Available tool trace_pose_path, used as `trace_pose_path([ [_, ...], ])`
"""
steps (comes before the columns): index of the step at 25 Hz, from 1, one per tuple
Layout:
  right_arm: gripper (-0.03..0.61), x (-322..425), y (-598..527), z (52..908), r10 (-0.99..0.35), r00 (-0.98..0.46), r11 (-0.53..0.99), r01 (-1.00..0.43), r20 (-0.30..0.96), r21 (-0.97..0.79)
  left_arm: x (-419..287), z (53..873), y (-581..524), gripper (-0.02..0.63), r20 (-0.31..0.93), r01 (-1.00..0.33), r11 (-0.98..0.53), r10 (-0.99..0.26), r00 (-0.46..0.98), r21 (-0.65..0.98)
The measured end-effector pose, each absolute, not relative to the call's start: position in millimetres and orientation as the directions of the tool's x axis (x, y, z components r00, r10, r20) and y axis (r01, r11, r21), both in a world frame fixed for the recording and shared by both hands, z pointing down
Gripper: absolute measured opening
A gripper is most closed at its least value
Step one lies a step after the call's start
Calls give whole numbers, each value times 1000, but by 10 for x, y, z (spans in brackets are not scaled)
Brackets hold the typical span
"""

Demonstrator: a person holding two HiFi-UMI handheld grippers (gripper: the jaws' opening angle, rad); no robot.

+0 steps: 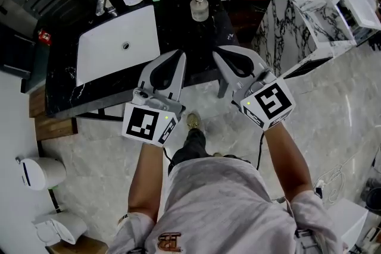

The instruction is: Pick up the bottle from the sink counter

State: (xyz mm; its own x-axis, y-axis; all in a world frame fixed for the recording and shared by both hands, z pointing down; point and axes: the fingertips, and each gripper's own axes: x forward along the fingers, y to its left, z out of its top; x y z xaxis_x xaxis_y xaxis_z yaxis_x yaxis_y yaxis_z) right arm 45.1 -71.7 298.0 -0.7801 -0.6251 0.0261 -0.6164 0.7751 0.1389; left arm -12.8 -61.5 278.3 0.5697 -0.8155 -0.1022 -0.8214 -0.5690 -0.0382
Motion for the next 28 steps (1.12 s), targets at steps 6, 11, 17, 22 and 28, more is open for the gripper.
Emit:
trace_pose_path([
  [6, 0, 248, -1288, 3070, -664, -746, 745, -653, 52, 135, -323, 2810, -1167, 0, -96, -798, -602, -793, 601, -31],
  [11, 18, 145, -1739, 3156, -711, -699, 702, -700, 79, 131, -496, 2876, -1563, 0, -95, -776, -631, -771, 629, -14],
  [17, 107, 15, -2189, 3269, -743, -657, 670, -730, 128, 136, -620, 2980, -1987, 0, -91, -746, -665, -744, 662, 13],
  [22, 207, -48, -2492, 3425, -750, -634, 659, -741, 191, 127, -652, 3068, -2230, 0, -83, -726, -687, -726, 683, 38],
  [28, 291, -27, -2785, 3726, -749, -606, 648, -754, 268, 107, -673, 3203, -2436, 0, -64, -725, -686, -728, 683, 61],
])
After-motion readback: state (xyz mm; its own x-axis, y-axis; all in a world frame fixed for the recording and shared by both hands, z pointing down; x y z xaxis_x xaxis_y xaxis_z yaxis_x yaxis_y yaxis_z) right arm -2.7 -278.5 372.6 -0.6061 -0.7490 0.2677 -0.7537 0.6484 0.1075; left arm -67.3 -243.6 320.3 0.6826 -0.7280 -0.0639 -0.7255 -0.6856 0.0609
